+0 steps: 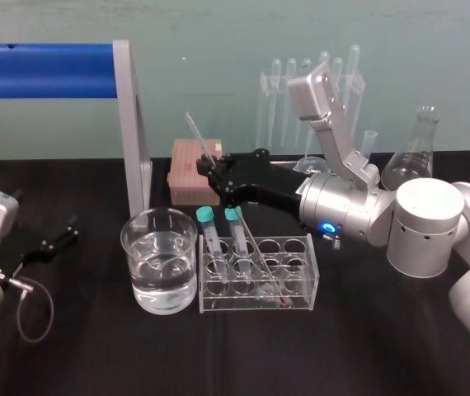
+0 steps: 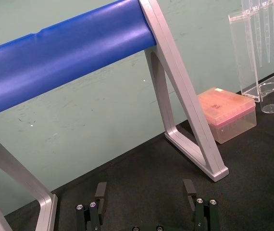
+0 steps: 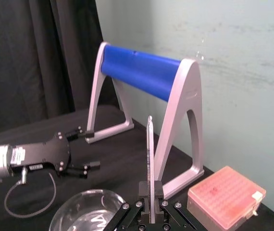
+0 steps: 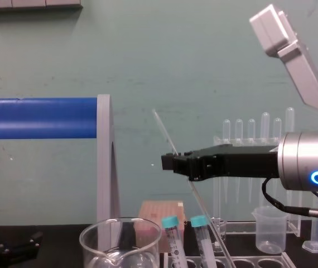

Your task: Hold the thermometer with one hand and immerse one end into the beaker, then reinsert it into the test tube rack.

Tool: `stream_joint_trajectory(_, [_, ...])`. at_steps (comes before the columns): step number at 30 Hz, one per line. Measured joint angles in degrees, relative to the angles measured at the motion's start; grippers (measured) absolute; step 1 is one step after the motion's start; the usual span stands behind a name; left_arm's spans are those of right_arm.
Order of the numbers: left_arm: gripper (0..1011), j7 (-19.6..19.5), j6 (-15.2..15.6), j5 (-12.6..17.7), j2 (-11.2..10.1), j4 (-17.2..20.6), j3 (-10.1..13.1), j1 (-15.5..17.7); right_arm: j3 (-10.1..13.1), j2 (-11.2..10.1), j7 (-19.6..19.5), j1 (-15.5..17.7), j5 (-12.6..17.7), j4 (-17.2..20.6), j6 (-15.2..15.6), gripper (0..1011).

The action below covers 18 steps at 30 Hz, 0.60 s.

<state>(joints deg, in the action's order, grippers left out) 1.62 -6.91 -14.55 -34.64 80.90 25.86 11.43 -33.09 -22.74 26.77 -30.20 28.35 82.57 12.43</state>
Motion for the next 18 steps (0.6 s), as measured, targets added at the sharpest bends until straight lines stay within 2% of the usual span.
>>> stream_joint_trajectory(5, [1008,0.00,0.00,0.00,0.00,0.00,0.00,0.00,1.58,0.35,0.54,1.05,0.95,0.78,-2.62,56])
stream_joint_trajectory(8, [1008,0.00,0.00,0.00,0.00,0.00,0.00,0.00,3.22,0.58,1.60,1.73,1.96,1.77,-6.43,57])
stream_joint_trajectory(9, [1008,0.00,0.00,0.00,0.00,0.00,0.00,0.00,3.22,0.58,1.60,1.73,1.96,1.77,-6.43,56])
stream_joint_trajectory(11, [1008,0.00,0.00,0.00,0.00,0.00,0.00,0.00,4.71,0.68,2.72,2.43,3.45,2.92,-9.33,57])
stream_joint_trajectory(12, [1008,0.00,0.00,0.00,0.00,0.00,0.00,0.00,4.71,0.68,2.72,2.43,3.45,2.92,-9.33,57])
stream_joint_trajectory(15, [1008,0.00,0.00,0.00,0.00,0.00,0.00,0.00,6.54,0.68,4.19,3.12,5.87,4.36,-11.77,56])
stream_joint_trajectory(18, [1008,0.00,0.00,0.00,0.00,0.00,0.00,0.00,8.96,0.55,6.67,3.36,10.48,6.13,-13.64,57])
